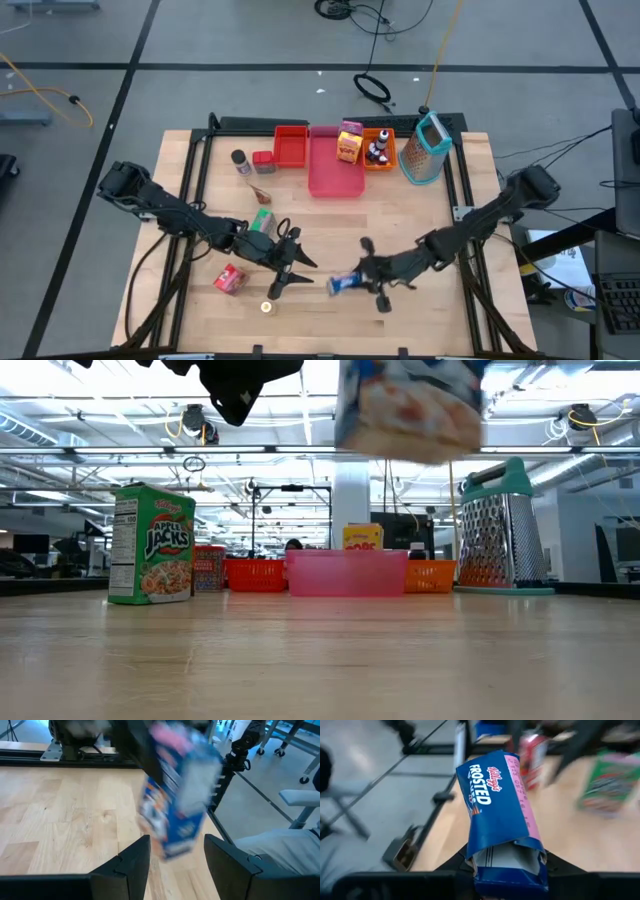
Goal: Pick & Place Kitchen Items
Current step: Put the blue cereal box into the pink bin
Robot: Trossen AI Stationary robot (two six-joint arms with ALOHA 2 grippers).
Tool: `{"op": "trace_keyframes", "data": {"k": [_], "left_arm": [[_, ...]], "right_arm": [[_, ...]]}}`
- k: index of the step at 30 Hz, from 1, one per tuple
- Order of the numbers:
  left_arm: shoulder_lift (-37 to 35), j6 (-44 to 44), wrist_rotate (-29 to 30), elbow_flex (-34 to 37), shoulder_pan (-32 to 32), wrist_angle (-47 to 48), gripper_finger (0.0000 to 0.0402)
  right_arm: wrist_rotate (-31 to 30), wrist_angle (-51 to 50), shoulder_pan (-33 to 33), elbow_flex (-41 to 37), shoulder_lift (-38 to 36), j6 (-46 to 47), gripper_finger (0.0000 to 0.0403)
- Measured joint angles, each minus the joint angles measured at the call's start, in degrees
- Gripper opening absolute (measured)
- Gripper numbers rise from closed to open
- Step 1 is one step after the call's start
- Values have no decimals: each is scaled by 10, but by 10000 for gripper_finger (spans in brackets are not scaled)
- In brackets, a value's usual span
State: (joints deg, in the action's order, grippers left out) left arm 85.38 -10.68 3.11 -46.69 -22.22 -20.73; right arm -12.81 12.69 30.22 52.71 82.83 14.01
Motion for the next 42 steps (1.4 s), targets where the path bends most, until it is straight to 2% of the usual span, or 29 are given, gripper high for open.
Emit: {"op": "trace_keyframes", "data": {"k": [7,11,25,34,42], "left_arm": [[0,0,0,0,0,0,186],[0,0,0,0,0,0,186],[0,-1,0,0,0,0,186],[0,0,0,0,0,-1,186],[0,4,0,0,7,-2,186]], "right_arm": [[-69,-57,-29,0,-104,-40,79],[-70,-57,-65,0,-130,-62,76],[-64,-88,-242,0,-131,-79,76],[10,-103,-352,0,-113,-107,79],[20,-108,-425,0,-84,-151,82]]}}
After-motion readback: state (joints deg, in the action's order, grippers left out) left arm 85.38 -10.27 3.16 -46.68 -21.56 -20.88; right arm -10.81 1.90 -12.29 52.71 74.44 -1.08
